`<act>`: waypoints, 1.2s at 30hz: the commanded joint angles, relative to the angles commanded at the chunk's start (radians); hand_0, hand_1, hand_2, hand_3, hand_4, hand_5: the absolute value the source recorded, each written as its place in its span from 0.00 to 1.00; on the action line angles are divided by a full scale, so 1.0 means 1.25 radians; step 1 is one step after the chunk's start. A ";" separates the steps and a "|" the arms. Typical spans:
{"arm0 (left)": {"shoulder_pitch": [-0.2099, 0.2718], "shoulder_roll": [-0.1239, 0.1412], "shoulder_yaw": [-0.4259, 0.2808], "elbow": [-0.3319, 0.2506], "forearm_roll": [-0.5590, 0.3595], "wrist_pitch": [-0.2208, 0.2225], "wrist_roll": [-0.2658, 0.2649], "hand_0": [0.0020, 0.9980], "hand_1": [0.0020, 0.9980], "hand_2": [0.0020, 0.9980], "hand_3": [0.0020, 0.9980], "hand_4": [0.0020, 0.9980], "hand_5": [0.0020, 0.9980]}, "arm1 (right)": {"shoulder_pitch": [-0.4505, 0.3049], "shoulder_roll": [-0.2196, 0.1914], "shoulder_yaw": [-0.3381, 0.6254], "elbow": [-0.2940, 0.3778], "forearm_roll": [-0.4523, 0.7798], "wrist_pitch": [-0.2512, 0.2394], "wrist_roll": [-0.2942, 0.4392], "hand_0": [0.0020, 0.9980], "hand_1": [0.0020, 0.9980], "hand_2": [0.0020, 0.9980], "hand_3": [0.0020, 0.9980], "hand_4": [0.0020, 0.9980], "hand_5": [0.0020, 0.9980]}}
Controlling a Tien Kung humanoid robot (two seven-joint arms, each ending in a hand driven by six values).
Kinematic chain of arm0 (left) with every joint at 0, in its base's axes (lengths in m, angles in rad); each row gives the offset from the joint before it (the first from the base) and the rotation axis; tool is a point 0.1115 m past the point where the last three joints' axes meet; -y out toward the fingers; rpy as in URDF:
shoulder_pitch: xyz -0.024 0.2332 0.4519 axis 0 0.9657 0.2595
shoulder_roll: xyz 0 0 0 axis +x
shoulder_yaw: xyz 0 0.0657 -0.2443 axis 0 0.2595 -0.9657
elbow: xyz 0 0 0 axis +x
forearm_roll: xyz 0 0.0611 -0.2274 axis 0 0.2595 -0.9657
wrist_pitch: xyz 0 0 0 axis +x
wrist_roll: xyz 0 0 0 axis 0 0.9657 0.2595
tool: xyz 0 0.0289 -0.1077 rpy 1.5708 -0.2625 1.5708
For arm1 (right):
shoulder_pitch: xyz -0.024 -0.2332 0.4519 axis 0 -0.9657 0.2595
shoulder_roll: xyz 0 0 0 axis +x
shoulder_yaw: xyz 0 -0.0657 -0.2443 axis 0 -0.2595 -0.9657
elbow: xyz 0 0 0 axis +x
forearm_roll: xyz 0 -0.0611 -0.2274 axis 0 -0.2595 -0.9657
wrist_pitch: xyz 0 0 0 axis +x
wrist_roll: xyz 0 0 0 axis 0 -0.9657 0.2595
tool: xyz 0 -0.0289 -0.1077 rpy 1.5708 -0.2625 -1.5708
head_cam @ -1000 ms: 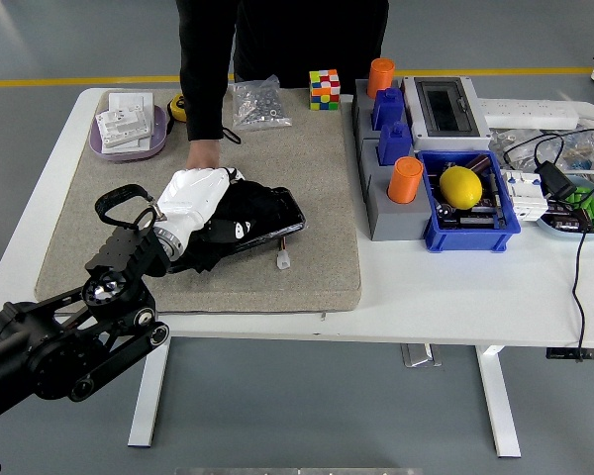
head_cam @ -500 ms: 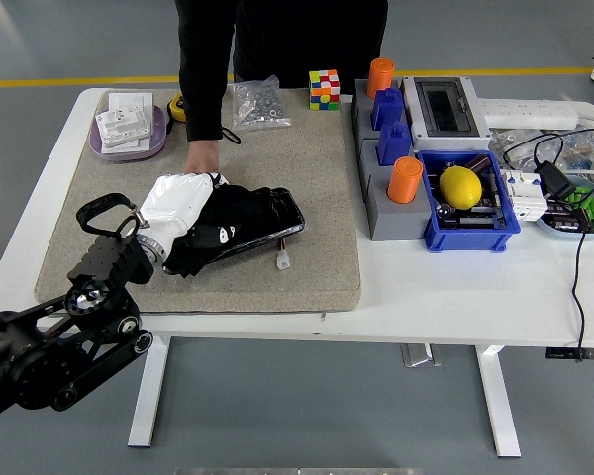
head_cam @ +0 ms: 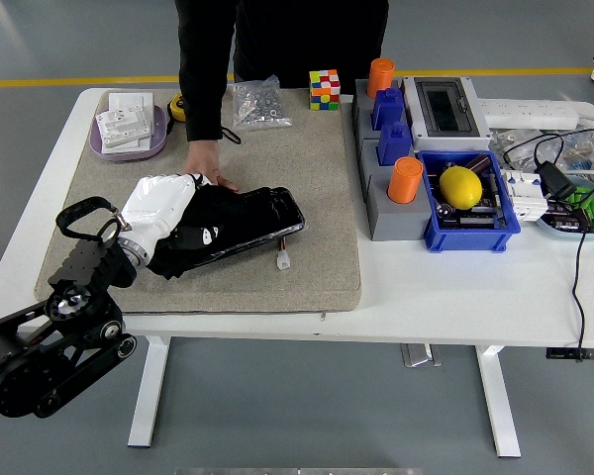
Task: Pick the rag up,wipe the panel,place it on the desk
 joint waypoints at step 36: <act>0.018 0.024 0.015 -0.018 0.002 0.005 -0.001 0.24 0.10 0.46 0.35 0.07 0.00 | 0.001 0.000 0.001 -0.004 -0.001 0.002 -0.002 0.69 0.46 0.64 0.62 1.00 0.70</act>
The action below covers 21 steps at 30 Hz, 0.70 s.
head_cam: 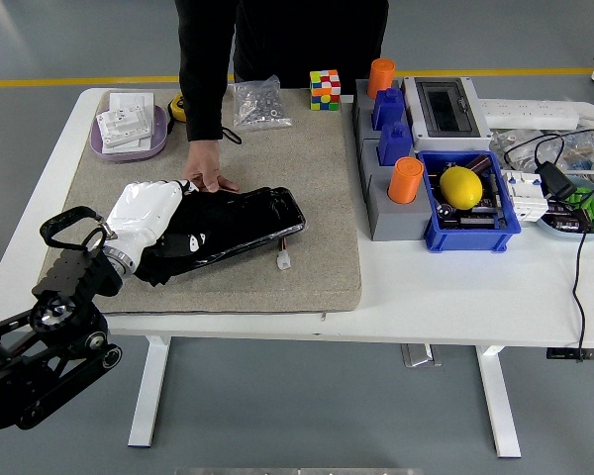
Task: Pick the rag up,wipe the panel,place it on the desk
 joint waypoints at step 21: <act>-0.087 -0.066 0.086 0.066 -0.055 -0.007 0.007 0.24 0.11 0.46 0.35 0.08 0.00 | 0.003 -0.007 -0.005 0.007 -0.006 0.001 -0.007 0.69 0.46 0.64 0.62 1.00 0.70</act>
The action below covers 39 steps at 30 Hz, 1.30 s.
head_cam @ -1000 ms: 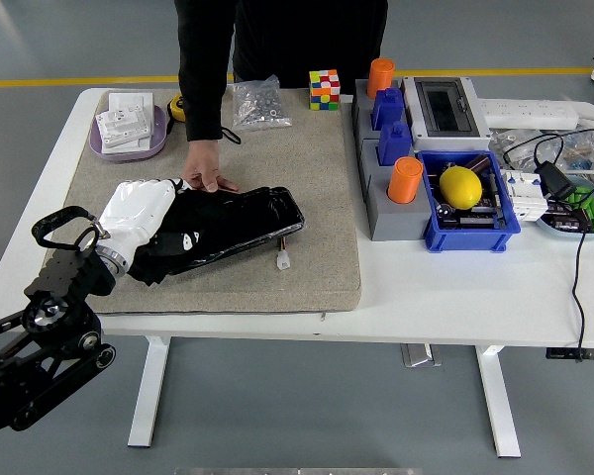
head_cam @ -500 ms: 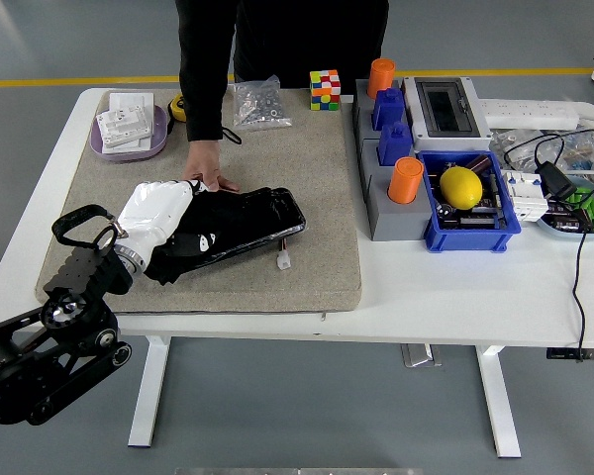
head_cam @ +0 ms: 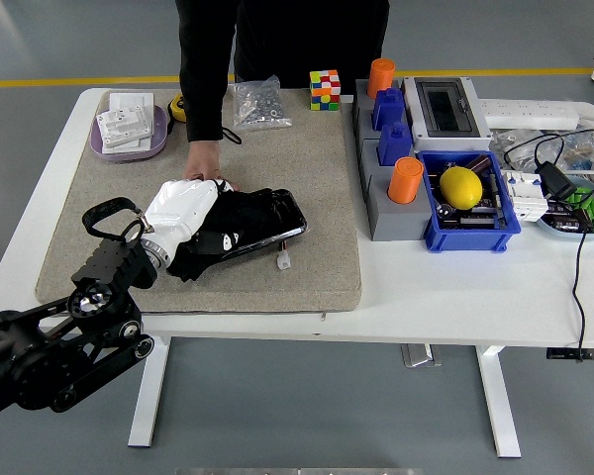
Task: Pick the rag up,wipe the panel,place it on the desk
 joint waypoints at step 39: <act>-0.120 -0.130 0.113 0.122 -0.059 0.002 0.003 0.23 0.11 0.46 0.35 0.07 0.00 | 0.010 0.001 -0.018 0.001 0.000 0.002 0.001 0.69 0.46 0.64 0.62 1.00 0.70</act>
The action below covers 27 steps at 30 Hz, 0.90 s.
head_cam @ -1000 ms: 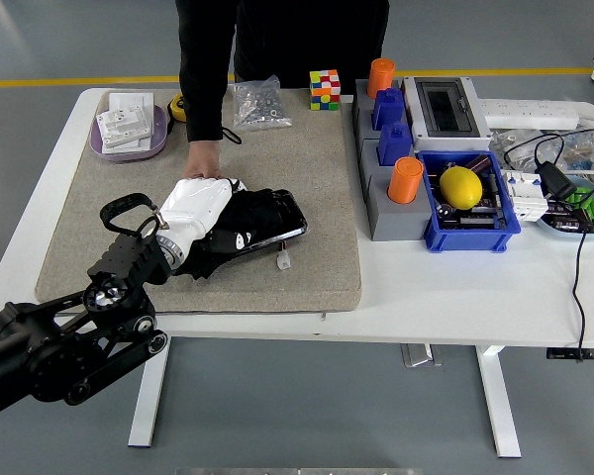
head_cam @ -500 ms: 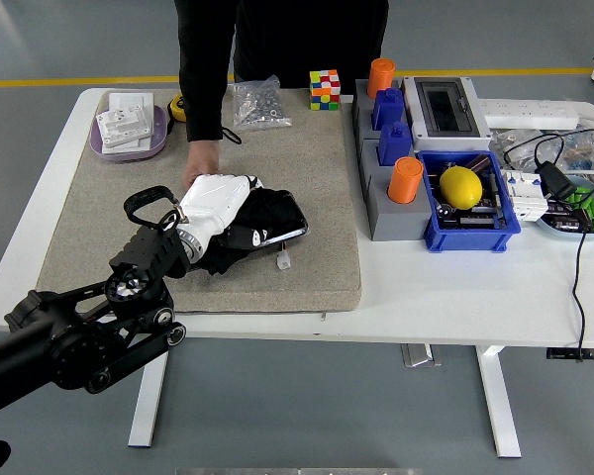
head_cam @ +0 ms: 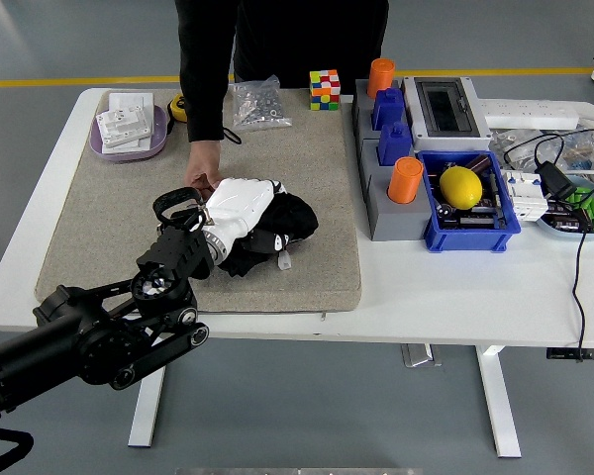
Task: Pick the rag up,wipe the panel,place it on the desk
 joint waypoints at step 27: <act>0.021 0.014 -0.020 -0.017 0.029 -0.003 0.003 0.23 0.11 0.46 0.35 0.08 0.00 | -0.002 0.001 0.005 -0.004 0.001 -0.002 0.004 0.69 0.46 0.64 0.62 1.00 0.71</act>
